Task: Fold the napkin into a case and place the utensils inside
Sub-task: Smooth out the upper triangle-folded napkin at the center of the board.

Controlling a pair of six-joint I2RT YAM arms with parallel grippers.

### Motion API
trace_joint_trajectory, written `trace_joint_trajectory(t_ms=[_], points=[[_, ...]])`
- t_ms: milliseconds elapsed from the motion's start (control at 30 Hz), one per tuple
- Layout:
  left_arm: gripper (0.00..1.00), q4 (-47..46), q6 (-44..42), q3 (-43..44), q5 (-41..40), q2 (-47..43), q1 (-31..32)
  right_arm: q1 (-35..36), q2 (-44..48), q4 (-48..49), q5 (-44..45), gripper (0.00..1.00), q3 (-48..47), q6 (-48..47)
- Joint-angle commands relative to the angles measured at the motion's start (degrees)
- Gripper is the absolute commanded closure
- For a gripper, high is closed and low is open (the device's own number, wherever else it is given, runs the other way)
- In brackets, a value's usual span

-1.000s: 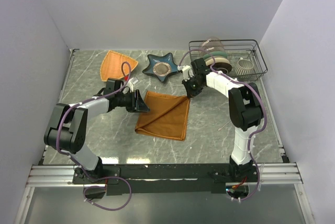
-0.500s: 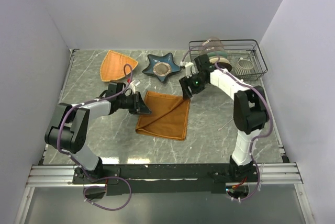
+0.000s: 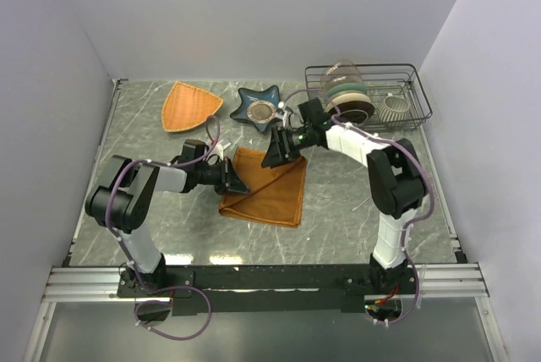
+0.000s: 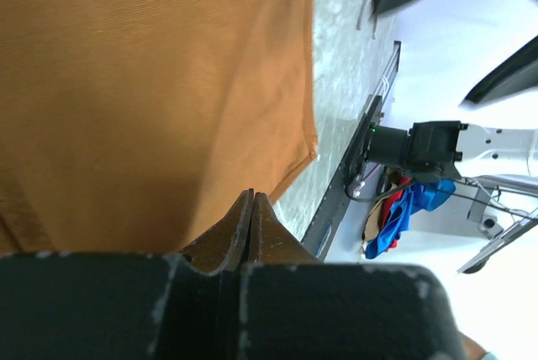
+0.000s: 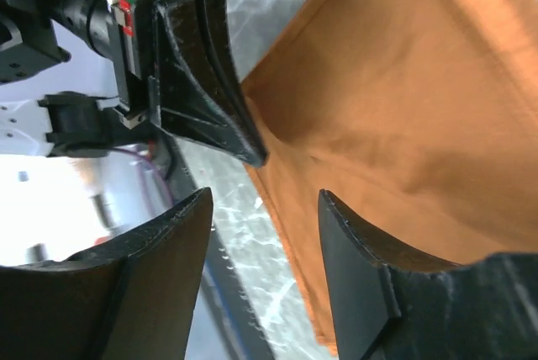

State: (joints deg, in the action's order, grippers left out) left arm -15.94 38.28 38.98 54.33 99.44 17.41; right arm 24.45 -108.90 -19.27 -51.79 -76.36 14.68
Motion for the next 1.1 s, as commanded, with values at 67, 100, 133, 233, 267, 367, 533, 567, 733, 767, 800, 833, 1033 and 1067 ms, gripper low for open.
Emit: trace_joint_trajectory(t_ms=[67, 100, 133, 233, 267, 367, 533, 567, 733, 767, 800, 833, 1033, 1067], points=[[0.99, -5.1, 1.7, -0.1, 0.3, 5.4, -0.2, 0.0, -5.8, 14.1, -3.2, 0.43, 3.0, 10.4], [0.99, -4.4, 1.4, 0.1, 0.2, 6.9, -0.4, -0.4, -6.6, 14.4, -3.1, 0.44, 3.0, 10.5], [0.99, -3.8, 1.0, 0.5, 0.2, 7.7, -0.5, -1.1, -7.4, 14.6, -3.1, 0.45, 2.9, 10.5], [0.99, -4.0, 0.9, 0.8, 0.1, 10.5, -1.2, -2.6, -9.8, 15.5, -2.9, 0.47, 3.1, 10.5], [0.99, -3.8, 0.7, 0.8, -0.1, 11.1, -1.3, -3.6, -10.9, 15.6, -2.9, 0.48, 3.4, 10.2], [0.99, -3.0, -0.3, 0.8, -0.5, 12.8, -1.8, -5.8, -12.7, 15.2, -2.7, 0.49, 3.9, 9.1], [0.99, -1.2, -2.3, 0.4, -1.4, 14.2, -2.4, -8.8, -14.5, 13.7, -1.4, 0.52, 4.1, 8.0], [0.99, -0.7, -2.9, 0.1, -1.2, 14.4, -2.5, -9.3, -14.8, 13.8, -0.8, 0.52, 4.5, 8.3], [0.99, -0.1, -3.6, -0.3, -1.3, 15.1, -3.6, -11.7, -14.6, 12.0, 0.7, 0.53, 4.7, 7.4], [0.99, -0.1, -3.8, -0.2, -1.4, 15.0, -3.6, -11.6, -14.1, 11.3, 0.9, 0.54, 4.6, 6.9], [0.99, -0.2, -3.8, -0.2, -1.2, 15.1, -3.6, -11.6, -13.8, 11.2, 0.9, 0.53, 4.6, 6.7], [0.99, -0.3, -3.7, -0.2, -1.2, 15.2, -3.6, -11.3, -13.7, 11.4, 1.0, 0.54, 4.9, 6.9], [0.99, 0.0, -4.4, 0.1, -0.9, 15.1, -3.6, -10.6, -13.9, 12.9, 0.7, 0.57, 4.6, 7.3], [0.99, 0.0, -4.8, 0.0, -0.9, 14.9, -3.6, -10.2, -13.7, 12.8, 0.7, 0.58, 4.5, 7.0]])
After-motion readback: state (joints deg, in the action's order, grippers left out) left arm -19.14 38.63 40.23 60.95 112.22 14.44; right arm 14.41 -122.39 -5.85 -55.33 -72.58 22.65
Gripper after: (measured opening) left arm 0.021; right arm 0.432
